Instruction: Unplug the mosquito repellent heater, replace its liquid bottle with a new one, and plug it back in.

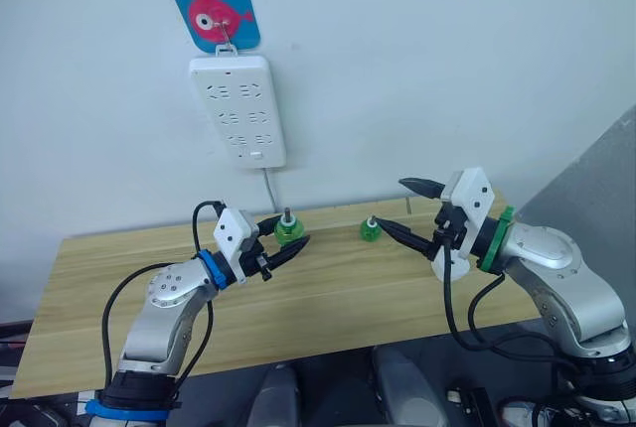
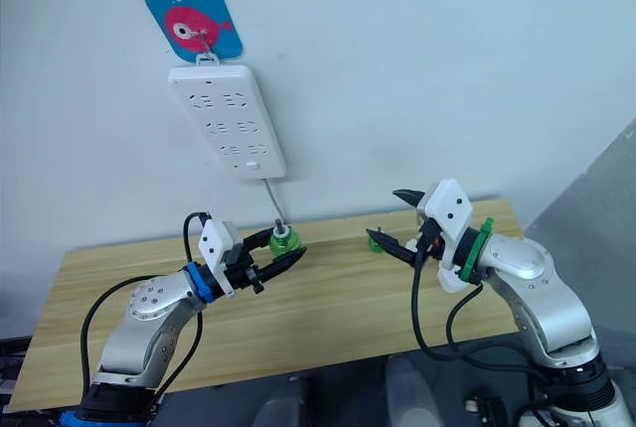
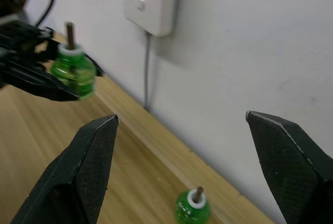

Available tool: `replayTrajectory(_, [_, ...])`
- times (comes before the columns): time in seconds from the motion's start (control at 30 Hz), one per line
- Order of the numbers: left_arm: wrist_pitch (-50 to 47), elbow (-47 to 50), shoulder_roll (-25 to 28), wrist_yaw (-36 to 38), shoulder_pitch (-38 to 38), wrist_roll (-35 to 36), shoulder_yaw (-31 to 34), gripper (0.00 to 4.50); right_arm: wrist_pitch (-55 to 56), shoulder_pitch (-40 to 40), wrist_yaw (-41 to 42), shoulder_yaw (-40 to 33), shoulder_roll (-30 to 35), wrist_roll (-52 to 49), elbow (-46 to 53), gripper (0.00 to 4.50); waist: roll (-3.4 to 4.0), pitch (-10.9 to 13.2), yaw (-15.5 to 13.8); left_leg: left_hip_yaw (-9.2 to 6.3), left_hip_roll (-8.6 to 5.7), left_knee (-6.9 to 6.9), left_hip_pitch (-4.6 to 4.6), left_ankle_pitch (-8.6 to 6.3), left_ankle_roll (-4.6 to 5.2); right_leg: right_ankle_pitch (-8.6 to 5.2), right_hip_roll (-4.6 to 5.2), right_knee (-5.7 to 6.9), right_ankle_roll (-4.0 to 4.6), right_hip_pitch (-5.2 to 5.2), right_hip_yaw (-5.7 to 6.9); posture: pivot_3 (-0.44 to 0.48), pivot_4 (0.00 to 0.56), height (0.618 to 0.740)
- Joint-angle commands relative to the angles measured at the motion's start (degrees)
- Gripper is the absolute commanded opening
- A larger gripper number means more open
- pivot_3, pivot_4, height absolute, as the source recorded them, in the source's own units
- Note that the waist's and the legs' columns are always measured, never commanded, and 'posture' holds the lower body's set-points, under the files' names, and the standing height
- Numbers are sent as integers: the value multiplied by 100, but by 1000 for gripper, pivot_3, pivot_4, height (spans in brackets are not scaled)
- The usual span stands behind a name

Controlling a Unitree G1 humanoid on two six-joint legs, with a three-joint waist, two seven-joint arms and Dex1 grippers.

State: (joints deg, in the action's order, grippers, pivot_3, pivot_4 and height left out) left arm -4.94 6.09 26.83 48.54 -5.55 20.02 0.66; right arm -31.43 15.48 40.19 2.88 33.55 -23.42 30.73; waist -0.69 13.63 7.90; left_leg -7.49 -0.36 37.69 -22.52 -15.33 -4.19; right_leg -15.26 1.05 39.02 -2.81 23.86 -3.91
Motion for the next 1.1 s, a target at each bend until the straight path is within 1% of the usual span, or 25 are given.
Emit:
replayTrajectory(0.03, [326,59,68,162,34,-49,9,2244,-126,184,206,-25,162,-241,392,4090,0,0,-2,1,-1,0,0,0,0,0,1,0,0,0,-1,-171,186,740])
replayTrajectory(0.27, [513,-60,113,423,36,-36,-17,2244,-446,375,595,-24,512,-666,687,4090,-2,-8,-18,-3,-1,2,1,0,0,1,1,0,-1,-3,5,-158,167,740])
replayTrajectory(0.43, [655,-59,161,768,0,-33,-164,2244,-527,526,757,44,672,-758,671,4090,-8,-23,-31,-6,-1,4,0,0,0,1,2,0,-1,-6,10,-146,147,740])
replayTrajectory(0.6, [364,375,330,1159,-21,196,-354,2244,-786,734,618,300,470,-828,622,4090,-15,-46,-31,-8,0,6,1,1,-1,1,2,1,0,-6,12,-145,138,740])
replayTrajectory(0.8, [-300,786,487,1370,-388,491,-548,2244,-967,991,556,723,138,-796,530,4090,-20,-106,-16,-12,-3,11,0,1,-1,2,4,2,-1,-8,15,-156,137,740])
replayTrajectory(1.0, [-524,708,475,1405,-793,481,-654,2244,-1290,1279,420,963,-292,-925,356,4090,-22,-128,3,-14,-2,10,1,1,-1,2,3,2,-1,-10,17,-173,145,740])
replayTrajectory(1.1, [-568,645,459,1422,-959,473,-691,2244,-1308,1374,428,1090,-436,-830,193,4090,-22,-129,2,-16,-2,11,1,1,-1,2,3,2,0,-10,18,-175,151,740])
